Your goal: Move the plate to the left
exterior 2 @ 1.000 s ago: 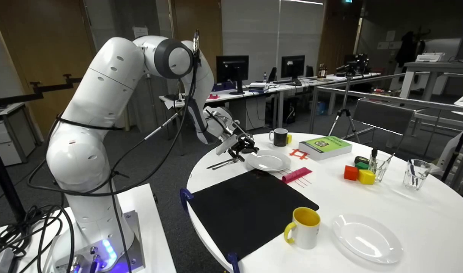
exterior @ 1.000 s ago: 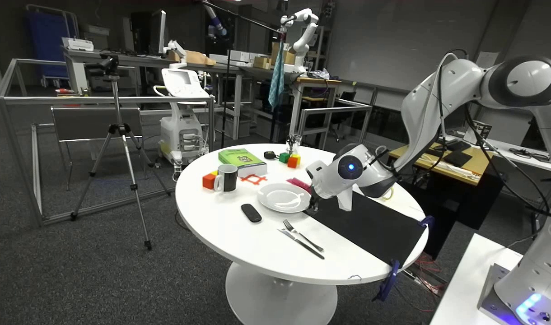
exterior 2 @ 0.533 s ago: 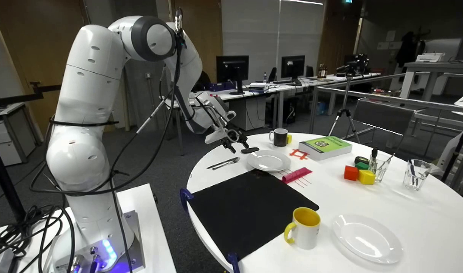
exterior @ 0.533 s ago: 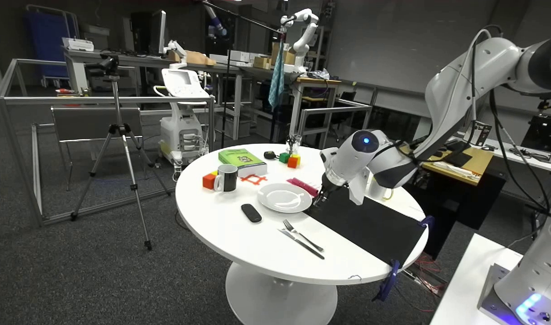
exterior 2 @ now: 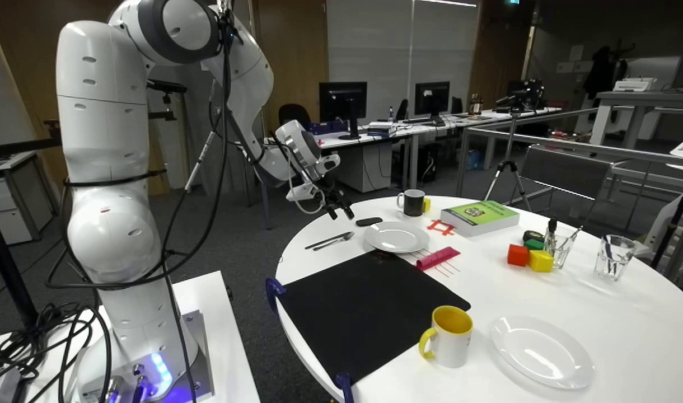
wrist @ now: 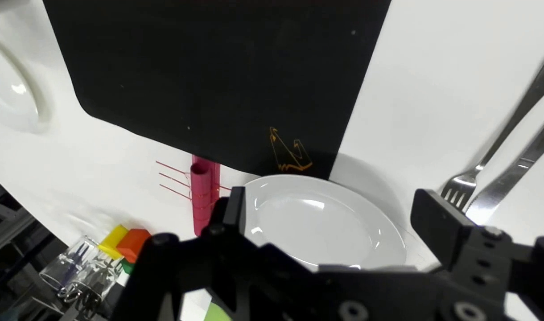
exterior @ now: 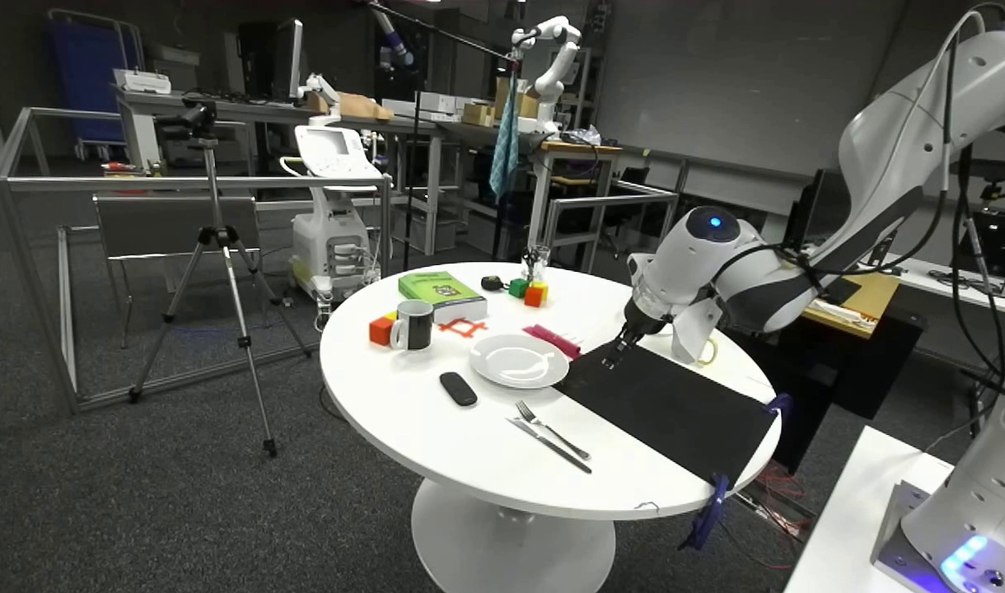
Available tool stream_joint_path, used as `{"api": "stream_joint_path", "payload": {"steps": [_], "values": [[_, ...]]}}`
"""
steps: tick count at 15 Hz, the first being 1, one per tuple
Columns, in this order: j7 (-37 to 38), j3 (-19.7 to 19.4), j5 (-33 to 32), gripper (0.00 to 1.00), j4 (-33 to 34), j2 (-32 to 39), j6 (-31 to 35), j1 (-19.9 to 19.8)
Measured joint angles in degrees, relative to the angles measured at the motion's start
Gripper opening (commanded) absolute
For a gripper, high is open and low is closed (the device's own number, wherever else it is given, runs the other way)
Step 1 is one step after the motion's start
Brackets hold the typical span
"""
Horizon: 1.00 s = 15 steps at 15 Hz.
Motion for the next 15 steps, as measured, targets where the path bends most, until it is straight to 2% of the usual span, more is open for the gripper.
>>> {"api": "stream_joint_path", "payload": {"steps": [4,9,12,15], "values": [[1.52,-0.22,4.16,1.00,-5.77,-5.32,4.59,-0.94],[11.31,-1.55,5.44,1.00,-14.15,-12.89,12.67,-2.09],[15.96,-2.51,5.46,1.00,-17.82,-16.92,13.55,-2.12],[16.91,-2.89,5.50,1.00,-19.38,-18.67,13.55,-2.12]]}}
